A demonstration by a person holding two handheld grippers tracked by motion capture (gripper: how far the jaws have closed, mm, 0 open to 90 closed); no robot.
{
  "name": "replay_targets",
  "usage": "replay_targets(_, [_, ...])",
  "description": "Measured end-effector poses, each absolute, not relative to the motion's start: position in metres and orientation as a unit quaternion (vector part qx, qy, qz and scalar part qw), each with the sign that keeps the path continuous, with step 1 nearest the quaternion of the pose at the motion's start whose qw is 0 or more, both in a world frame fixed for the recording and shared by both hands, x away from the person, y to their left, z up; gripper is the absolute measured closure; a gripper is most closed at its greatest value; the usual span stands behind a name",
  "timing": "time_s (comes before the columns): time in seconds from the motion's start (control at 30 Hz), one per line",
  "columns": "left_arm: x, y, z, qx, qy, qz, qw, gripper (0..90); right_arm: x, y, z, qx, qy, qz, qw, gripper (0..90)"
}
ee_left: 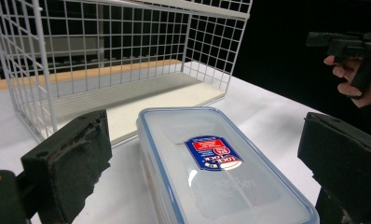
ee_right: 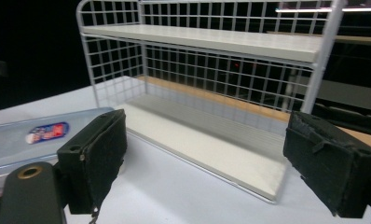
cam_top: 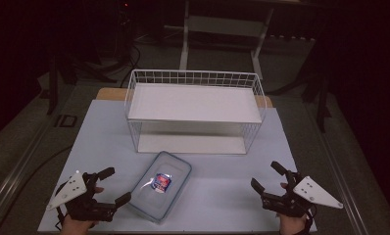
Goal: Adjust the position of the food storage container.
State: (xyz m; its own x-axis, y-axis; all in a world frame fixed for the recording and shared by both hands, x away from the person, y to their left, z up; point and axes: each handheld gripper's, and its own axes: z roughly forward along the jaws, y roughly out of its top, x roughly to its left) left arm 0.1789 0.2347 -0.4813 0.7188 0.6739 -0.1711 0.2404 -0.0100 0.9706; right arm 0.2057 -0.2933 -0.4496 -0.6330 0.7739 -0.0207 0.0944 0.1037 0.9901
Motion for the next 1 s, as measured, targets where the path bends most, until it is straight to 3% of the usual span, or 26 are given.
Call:
replay_targets(0.37, [0.172,0.214,-0.468,0.693,0.343,0.153,0.616,2.6,0.204,-0.294,-0.447,0.326,0.678,0.585,0.305,13.3])
replay_targets(0.5, [0.172,0.205,-0.462,0.698,0.333,0.119,0.623,2.6,0.205,-0.294,-0.446,0.327,0.676,0.587,0.303,13.2])
replay_targets(0.73, [0.172,0.176,-0.45,0.734,0.315,0.108,0.591,5.1,0.207,-0.292,-0.446,0.331,0.679,0.584,0.298,13.3])
replay_targets(0.9, [0.173,0.156,-0.456,0.755,0.316,0.089,0.567,16.3,0.207,-0.29,-0.447,0.331,0.684,0.579,0.297,13.3])
replay_targets(1.0, [0.175,0.148,-0.459,0.763,0.322,0.069,0.557,27.8,0.208,-0.29,-0.448,0.332,0.685,0.578,0.294,13.3])
